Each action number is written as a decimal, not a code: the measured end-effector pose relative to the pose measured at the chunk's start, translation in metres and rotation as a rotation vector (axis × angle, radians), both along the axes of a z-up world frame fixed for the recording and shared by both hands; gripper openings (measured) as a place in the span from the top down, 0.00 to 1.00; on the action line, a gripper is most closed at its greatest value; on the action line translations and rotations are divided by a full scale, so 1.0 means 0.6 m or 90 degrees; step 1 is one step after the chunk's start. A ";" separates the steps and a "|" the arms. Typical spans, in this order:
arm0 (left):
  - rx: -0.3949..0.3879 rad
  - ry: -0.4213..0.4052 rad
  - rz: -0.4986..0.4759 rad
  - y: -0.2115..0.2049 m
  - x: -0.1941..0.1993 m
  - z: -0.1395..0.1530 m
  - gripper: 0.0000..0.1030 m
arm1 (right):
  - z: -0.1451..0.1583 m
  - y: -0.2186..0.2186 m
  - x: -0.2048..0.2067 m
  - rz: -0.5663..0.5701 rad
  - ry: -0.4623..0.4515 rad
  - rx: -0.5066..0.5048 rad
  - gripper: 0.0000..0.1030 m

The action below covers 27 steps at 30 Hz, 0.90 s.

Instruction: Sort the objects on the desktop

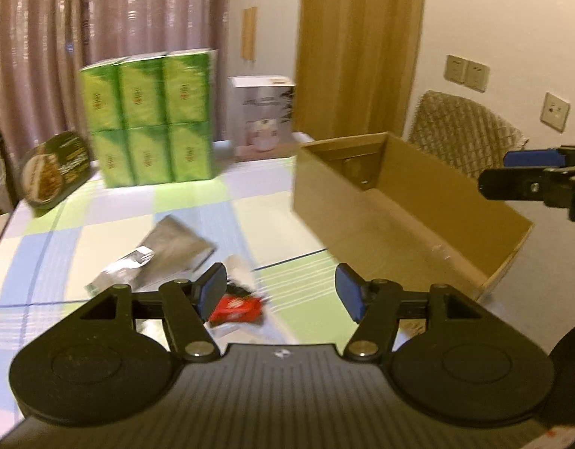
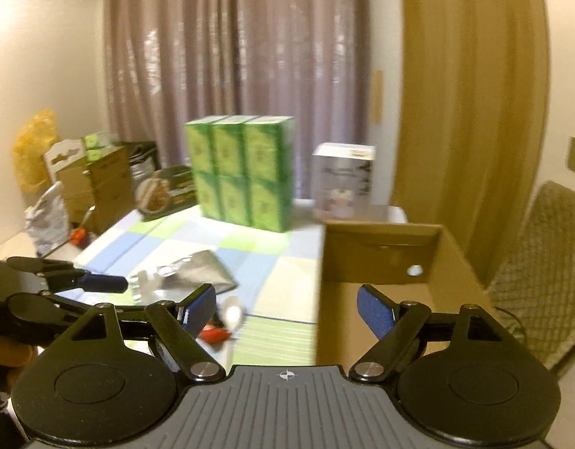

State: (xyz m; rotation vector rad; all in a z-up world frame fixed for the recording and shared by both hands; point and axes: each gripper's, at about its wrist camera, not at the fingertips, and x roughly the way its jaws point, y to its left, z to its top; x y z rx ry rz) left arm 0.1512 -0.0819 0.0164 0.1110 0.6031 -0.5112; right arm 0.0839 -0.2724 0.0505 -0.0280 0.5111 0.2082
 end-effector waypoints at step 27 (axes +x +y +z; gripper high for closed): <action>0.033 0.026 0.139 0.195 -0.085 -0.038 0.30 | -0.122 0.074 -0.024 0.058 0.079 0.055 0.15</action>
